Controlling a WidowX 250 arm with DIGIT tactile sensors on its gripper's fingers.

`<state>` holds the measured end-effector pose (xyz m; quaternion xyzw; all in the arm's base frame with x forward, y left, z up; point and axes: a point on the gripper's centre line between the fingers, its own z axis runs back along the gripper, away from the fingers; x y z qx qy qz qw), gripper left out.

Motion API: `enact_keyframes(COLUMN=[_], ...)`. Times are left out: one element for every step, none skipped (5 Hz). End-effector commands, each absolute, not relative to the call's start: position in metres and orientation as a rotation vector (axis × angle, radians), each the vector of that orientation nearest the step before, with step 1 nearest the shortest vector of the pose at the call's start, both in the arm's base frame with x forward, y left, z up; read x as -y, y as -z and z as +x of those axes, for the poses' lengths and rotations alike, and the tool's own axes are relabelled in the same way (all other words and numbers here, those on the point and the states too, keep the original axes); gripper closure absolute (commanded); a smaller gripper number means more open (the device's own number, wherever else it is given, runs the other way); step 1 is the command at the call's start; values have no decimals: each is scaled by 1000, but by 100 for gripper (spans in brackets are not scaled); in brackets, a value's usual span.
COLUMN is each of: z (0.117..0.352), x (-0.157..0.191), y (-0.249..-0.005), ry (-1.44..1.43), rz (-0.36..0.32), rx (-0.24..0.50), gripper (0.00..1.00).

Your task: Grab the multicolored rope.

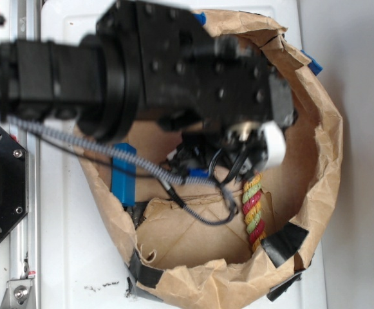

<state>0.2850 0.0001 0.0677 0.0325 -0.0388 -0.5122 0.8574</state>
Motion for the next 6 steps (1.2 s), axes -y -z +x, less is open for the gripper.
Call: enact_keyframes(z=[297, 309, 317, 325, 329, 331], x=[18, 14, 13, 14, 17, 18], y=[-70, -68, -62, -52, -42, -35], ry=[1172, 1155, 1161, 1156, 1166, 1180], rz=[198, 239, 167, 136, 98, 79], rx=[178, 177, 167, 132, 113, 92], gripper=[0, 0, 0, 0, 0, 0])
